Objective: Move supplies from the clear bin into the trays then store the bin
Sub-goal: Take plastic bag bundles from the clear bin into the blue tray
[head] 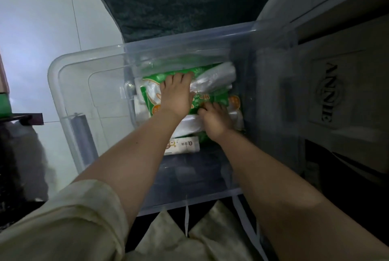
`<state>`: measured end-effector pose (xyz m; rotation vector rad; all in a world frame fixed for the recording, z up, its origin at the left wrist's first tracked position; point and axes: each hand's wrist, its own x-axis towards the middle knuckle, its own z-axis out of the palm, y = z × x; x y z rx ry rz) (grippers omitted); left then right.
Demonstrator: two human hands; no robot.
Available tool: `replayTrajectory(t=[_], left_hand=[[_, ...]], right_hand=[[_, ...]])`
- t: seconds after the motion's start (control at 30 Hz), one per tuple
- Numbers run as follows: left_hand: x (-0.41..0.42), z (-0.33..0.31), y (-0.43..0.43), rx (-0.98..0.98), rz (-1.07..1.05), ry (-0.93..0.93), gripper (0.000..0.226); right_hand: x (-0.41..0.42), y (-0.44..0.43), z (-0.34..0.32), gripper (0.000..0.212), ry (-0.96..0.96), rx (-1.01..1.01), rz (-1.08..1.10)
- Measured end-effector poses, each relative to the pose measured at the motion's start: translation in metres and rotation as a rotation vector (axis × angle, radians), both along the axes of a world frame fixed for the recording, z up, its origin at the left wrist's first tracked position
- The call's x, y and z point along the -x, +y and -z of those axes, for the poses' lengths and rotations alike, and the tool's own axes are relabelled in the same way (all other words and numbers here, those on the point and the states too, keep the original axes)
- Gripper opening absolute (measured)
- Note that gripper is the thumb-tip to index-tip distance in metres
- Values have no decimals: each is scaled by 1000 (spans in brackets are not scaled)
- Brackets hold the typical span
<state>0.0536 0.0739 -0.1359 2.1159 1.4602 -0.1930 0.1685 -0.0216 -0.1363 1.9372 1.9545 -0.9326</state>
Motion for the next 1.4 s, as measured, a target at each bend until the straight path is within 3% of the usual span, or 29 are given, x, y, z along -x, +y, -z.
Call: replayTrajectory(t=[0.13, 0.3, 0.73, 1.0, 1.17, 1.27, 1.4], left_hand=[[-8, -15, -3, 35, 29, 127, 33], [2, -64, -16, 6, 46, 72, 31], [44, -323, -45, -290, 20, -226, 24], [66, -384, -69, -394, 346, -467, 38], [75, -394, -100, -340, 596, -481, 54], [72, -396, -129, -401, 732, -430, 64], [61, -407, -169, -461, 894, -539, 57]], right_hand=[[-7, -11, -22, 32, 72, -20, 41], [-14, -20, -82, 38, 128, -200, 52], [-7, -31, -313, 28, 83, -830, 50], [36, -71, -378, 10, -35, -1029, 268], [70, -122, -389, 13, -173, -1076, 480], [86, -159, -398, 5, -245, -1090, 575], [101, -213, -412, 9, -321, -1100, 704]])
